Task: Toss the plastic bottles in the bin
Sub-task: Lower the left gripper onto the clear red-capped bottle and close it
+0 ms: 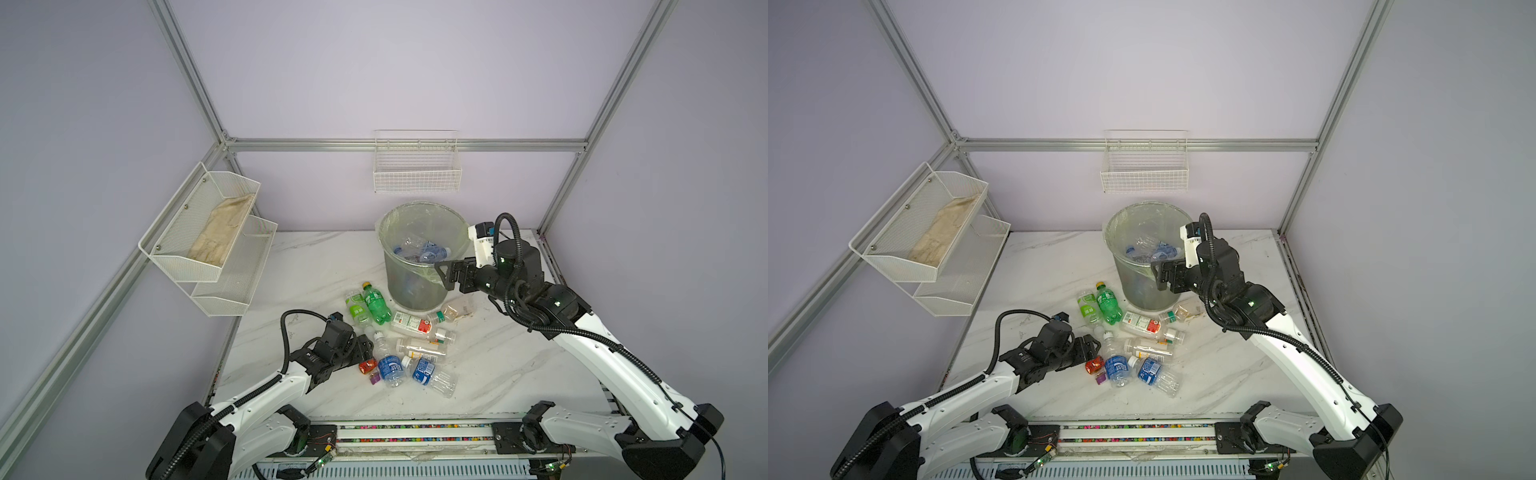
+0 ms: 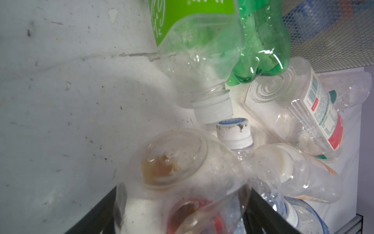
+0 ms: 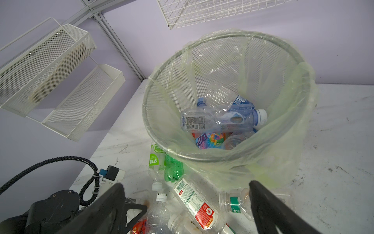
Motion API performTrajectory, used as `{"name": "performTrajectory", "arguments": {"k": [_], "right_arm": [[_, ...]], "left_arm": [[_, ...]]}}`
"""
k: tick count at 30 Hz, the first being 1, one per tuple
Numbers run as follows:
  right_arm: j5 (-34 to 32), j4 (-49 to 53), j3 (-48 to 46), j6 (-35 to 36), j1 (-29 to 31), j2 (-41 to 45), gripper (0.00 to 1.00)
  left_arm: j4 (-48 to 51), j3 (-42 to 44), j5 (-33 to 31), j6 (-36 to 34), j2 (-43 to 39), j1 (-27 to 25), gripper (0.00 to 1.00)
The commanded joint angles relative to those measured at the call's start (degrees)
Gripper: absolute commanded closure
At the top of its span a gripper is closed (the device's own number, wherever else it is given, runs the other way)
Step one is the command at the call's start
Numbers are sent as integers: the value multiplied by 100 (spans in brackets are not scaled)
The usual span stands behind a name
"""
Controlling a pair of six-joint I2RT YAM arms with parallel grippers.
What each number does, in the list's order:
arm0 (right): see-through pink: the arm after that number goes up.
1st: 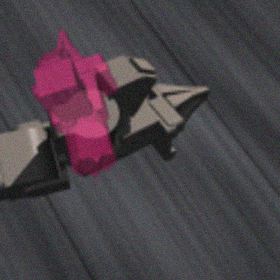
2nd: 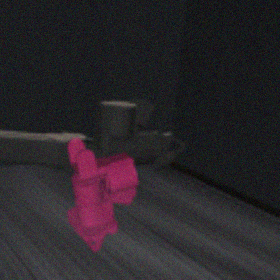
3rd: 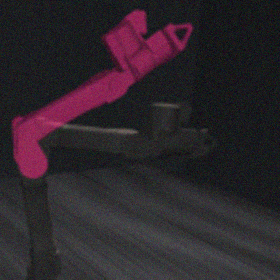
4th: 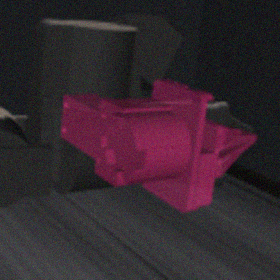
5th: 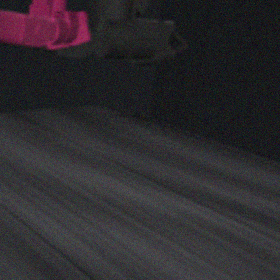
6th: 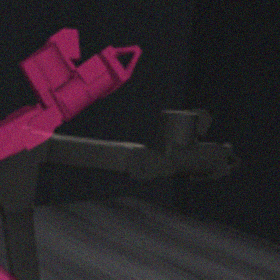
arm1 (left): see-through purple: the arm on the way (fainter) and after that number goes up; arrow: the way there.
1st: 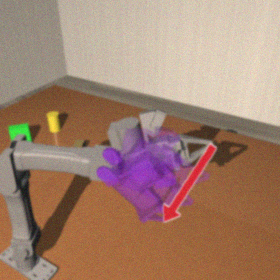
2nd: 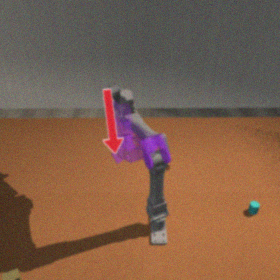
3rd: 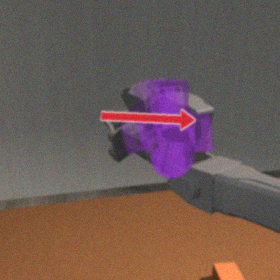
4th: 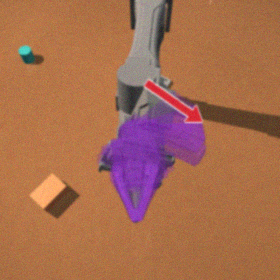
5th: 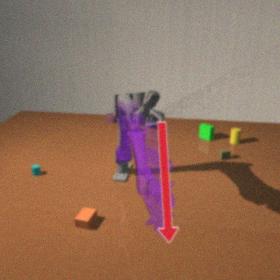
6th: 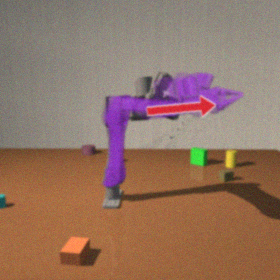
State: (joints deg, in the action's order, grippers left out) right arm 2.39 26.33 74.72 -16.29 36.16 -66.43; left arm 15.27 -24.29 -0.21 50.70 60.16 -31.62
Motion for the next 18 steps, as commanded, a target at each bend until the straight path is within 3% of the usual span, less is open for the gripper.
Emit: {"name": "performTrajectory", "arguments": {"k": [1,8,18], "right_arm": [[-6,-93,-19,-19,7,153,3],[16,-118,-45,12,5,169,3],[94,-178,-28,3,5,149,3]], "left_arm": [[-129,321,-382,191,-19,-19,25],[56,392,-594,248,-303,-23,45],[622,233,-812,103,-786,-29,50]]}}
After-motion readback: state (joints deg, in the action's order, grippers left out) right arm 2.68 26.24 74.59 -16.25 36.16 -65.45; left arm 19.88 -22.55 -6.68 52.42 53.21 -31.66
